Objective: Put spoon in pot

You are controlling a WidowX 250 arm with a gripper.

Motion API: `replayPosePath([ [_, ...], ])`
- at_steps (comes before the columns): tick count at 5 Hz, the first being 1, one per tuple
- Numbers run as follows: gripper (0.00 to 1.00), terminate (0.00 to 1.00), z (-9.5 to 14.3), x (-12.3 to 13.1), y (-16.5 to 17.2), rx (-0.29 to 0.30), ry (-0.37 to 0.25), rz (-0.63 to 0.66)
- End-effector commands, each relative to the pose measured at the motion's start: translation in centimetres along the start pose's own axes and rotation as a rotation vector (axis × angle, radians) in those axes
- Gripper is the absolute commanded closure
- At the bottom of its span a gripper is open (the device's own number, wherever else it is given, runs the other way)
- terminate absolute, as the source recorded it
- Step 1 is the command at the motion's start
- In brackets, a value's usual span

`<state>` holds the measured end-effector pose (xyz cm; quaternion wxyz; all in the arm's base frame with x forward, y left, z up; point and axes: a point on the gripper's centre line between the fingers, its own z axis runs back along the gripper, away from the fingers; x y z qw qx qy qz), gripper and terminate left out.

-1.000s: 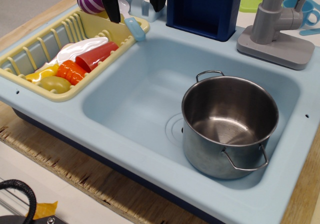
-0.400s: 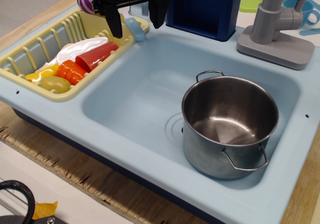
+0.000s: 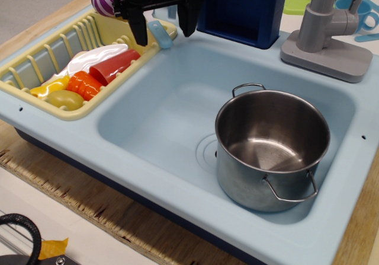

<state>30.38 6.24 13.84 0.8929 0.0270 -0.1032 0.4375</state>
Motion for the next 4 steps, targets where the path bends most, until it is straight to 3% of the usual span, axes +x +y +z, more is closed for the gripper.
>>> replayPosePath([
  [1,0.00,0.00,0.0,0.9,0.2,-0.023,0.005,0.036],
  [2,0.00,0.00,-0.8,1.0,0.3,-0.021,0.036,0.050],
  [3,1.00,0.00,-0.7,0.7,0.5,-0.013,0.039,0.069],
  [4,1.00,0.00,1.0,0.3,0.8,-0.008,0.024,0.079],
])
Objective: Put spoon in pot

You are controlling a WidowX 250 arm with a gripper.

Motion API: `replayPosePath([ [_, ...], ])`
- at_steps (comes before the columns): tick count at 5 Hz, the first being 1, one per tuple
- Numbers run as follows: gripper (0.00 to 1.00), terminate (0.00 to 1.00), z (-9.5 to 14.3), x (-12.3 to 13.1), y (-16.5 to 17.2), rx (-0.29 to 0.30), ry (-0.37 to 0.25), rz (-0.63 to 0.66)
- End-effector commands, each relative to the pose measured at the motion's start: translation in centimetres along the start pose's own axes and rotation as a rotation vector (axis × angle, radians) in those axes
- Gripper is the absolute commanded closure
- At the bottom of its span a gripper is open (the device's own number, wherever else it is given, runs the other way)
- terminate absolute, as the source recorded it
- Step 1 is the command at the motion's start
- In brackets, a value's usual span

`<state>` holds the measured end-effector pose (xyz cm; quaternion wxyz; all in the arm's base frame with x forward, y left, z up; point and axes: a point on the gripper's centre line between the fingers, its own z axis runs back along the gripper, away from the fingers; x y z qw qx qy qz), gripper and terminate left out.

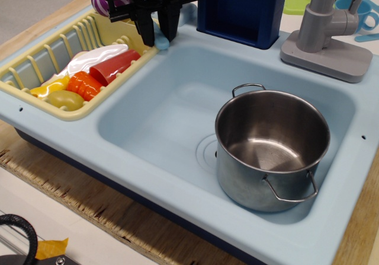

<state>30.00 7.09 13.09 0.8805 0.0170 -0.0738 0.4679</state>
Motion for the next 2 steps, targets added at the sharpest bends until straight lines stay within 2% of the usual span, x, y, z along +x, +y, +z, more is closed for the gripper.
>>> replayPosePath([
  [1,1.00,0.00,3.3,-1.1,-0.3,-0.030,-0.021,0.028],
  [2,1.00,0.00,6.6,-3.9,-1.1,-0.072,0.012,0.077],
])
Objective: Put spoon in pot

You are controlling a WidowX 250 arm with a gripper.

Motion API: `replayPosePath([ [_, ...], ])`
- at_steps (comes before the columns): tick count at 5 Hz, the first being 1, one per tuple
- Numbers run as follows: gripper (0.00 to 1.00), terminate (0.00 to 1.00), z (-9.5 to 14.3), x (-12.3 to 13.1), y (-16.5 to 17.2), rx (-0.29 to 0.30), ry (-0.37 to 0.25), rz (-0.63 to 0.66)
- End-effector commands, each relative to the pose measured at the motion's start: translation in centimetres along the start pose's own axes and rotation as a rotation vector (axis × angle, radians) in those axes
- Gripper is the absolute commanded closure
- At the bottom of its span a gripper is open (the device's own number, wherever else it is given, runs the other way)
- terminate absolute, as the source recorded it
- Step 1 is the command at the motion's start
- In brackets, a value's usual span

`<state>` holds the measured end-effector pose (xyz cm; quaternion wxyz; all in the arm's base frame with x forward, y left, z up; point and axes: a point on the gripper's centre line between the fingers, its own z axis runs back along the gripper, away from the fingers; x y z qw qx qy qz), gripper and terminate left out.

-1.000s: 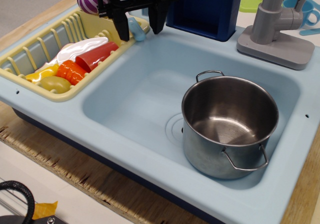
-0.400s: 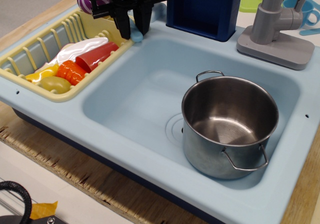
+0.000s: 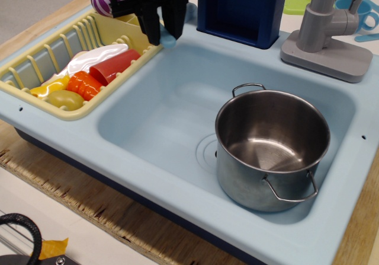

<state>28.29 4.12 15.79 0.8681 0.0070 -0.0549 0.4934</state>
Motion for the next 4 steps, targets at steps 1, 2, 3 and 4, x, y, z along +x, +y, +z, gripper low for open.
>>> replayPosePath([
  [1,1.00,0.00,5.7,-4.4,-1.5,-0.141,0.053,0.053],
  [2,1.00,0.00,6.1,-8.9,-2.8,-0.115,0.155,0.082],
  [3,1.00,0.00,6.3,-13.0,-2.8,-0.136,0.224,0.148],
  [4,1.00,0.00,6.3,-15.2,-3.1,-0.139,0.293,0.188],
])
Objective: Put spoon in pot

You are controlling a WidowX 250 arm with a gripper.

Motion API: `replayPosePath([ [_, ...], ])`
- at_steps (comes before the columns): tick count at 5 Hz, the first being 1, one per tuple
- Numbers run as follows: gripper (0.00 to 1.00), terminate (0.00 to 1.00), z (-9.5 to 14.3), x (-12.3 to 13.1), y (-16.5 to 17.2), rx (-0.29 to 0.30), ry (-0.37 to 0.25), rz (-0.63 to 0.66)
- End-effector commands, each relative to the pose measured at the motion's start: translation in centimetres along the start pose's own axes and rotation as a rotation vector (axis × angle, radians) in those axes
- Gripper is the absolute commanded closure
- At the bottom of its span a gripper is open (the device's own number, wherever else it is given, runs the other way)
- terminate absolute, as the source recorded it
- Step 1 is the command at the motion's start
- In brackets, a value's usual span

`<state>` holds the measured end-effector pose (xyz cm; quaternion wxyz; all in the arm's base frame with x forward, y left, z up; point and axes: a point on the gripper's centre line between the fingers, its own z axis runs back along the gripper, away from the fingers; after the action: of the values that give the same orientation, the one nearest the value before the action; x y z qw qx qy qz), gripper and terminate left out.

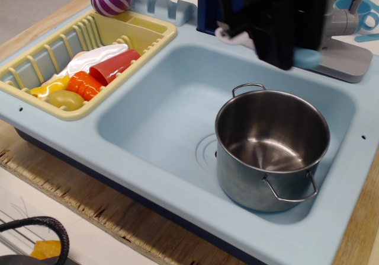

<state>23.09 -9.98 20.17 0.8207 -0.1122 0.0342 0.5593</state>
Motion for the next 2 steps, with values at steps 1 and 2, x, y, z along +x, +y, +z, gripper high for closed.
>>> replayPosePath([
  [1,1.00,0.00,-0.3,-2.6,-0.1,0.001,0.088,0.043],
  [2,0.00,0.00,-1.6,-2.7,-0.3,-0.012,0.165,0.055],
])
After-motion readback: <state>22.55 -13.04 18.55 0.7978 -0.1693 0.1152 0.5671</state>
